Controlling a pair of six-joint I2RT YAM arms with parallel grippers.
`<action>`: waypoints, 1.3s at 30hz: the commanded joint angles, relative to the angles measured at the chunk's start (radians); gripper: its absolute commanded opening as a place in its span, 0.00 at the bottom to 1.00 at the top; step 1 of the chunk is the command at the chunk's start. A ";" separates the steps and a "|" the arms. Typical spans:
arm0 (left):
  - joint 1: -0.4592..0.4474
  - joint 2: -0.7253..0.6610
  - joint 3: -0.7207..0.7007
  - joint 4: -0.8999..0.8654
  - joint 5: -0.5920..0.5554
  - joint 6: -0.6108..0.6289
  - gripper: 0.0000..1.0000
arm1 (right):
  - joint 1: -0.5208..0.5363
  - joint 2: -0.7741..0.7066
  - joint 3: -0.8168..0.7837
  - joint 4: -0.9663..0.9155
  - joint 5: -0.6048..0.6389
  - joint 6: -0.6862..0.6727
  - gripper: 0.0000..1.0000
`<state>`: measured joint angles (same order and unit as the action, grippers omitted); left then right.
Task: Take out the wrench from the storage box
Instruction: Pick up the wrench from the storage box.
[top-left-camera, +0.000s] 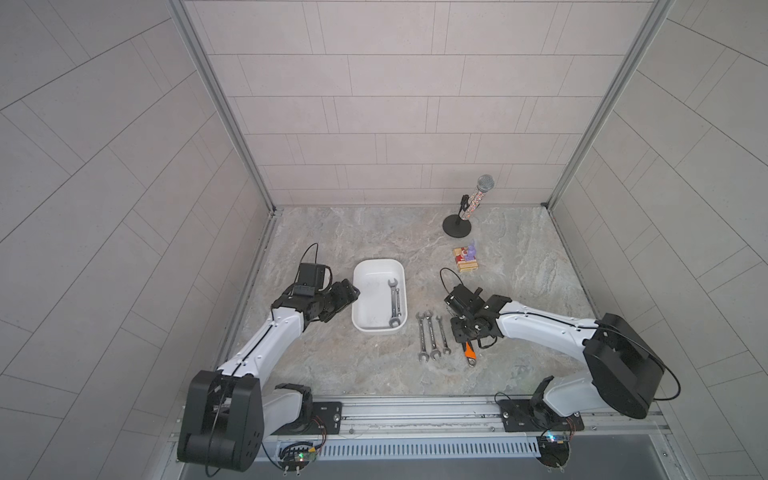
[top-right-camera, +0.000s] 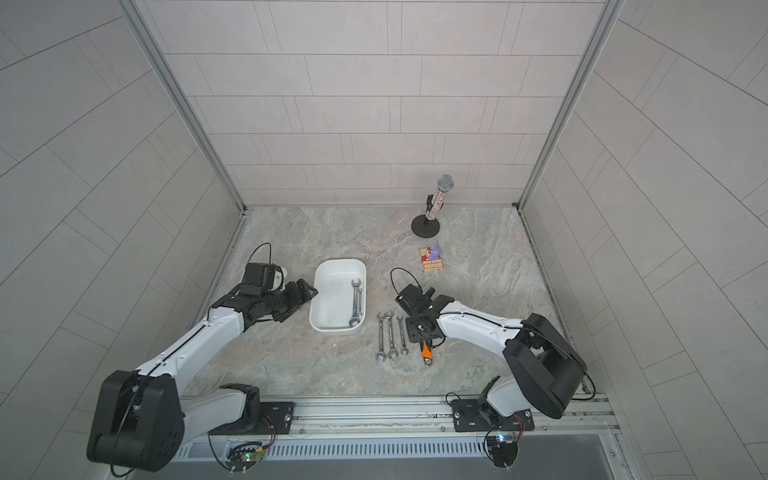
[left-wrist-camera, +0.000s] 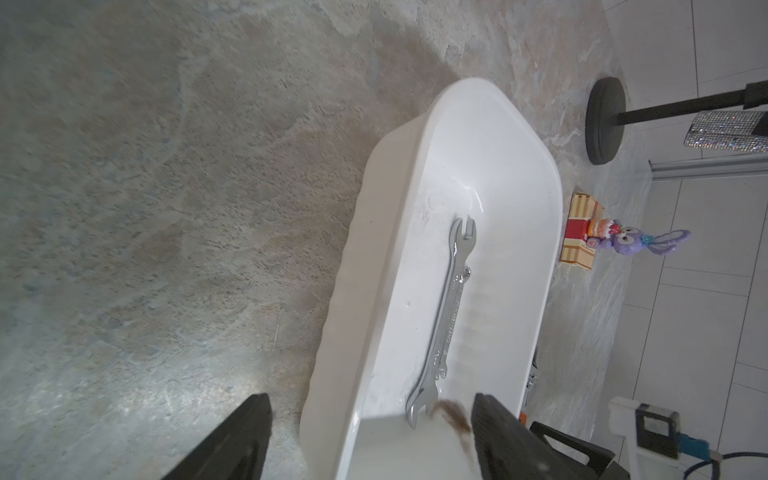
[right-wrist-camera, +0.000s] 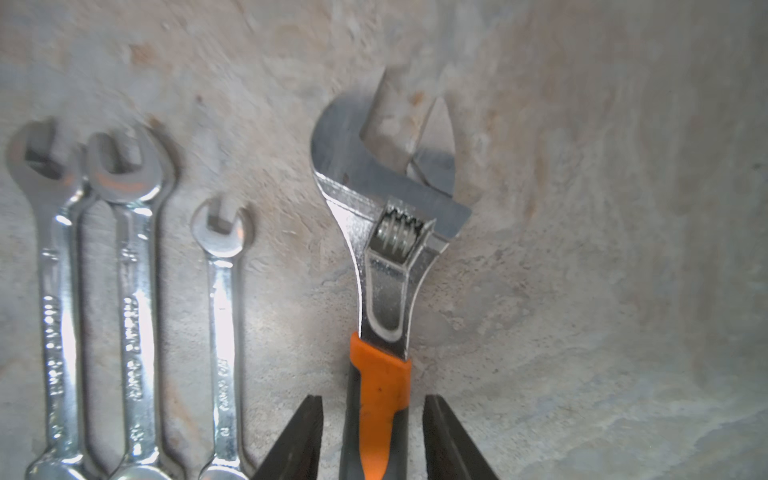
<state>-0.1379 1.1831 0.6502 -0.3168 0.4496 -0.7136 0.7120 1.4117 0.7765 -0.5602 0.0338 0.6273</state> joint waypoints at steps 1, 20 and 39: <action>-0.006 -0.018 -0.004 -0.018 0.021 0.026 0.84 | 0.007 -0.086 0.053 -0.052 -0.005 0.026 0.45; -0.086 -0.083 -0.080 -0.024 -0.012 -0.041 0.68 | 0.196 0.646 0.928 -0.197 -0.016 0.006 0.39; -0.086 -0.114 -0.073 -0.077 -0.076 -0.038 0.60 | 0.156 0.858 1.082 -0.244 0.034 0.014 0.35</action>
<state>-0.2211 1.0843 0.5716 -0.3740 0.3935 -0.7605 0.8711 2.2467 1.8389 -0.7650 0.0471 0.6472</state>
